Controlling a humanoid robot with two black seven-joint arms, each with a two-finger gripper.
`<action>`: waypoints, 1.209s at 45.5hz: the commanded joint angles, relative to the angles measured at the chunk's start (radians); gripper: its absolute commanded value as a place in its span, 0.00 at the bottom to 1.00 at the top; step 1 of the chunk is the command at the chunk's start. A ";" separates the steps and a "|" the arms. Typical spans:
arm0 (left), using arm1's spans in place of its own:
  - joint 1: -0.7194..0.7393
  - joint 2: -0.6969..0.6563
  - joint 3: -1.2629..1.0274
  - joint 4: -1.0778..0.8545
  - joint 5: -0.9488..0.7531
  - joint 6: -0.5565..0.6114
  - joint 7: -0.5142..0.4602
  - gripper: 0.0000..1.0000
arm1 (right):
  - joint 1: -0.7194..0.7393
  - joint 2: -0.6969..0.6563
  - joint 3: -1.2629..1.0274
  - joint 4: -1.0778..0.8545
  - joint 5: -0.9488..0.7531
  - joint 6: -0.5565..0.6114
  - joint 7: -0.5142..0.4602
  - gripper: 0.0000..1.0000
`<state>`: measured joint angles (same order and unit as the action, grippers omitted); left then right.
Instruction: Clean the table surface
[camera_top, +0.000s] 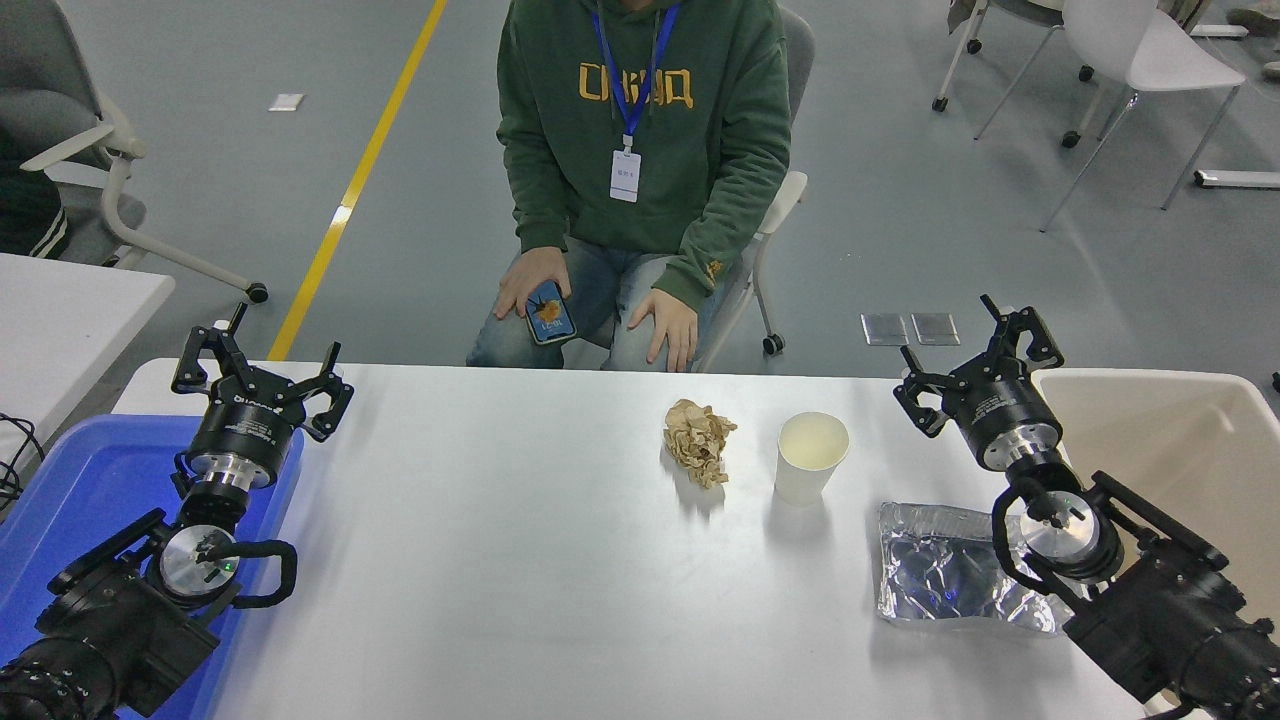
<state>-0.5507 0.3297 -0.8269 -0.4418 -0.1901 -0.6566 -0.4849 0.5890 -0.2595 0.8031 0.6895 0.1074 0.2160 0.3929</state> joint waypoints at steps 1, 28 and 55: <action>0.000 -0.003 -0.009 0.000 0.000 0.000 0.003 1.00 | 0.003 0.000 0.001 0.001 0.000 -0.003 0.000 1.00; 0.000 -0.001 -0.001 0.000 0.000 0.000 0.000 1.00 | 0.021 -0.001 -0.001 -0.004 0.000 -0.007 0.000 1.00; 0.000 -0.001 -0.001 0.000 0.000 0.000 0.000 1.00 | 0.028 -0.032 -0.058 -0.011 -0.021 -0.040 0.000 1.00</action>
<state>-0.5506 0.3283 -0.8271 -0.4418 -0.1901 -0.6565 -0.4845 0.6139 -0.2685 0.7834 0.6800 0.0942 0.1817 0.3915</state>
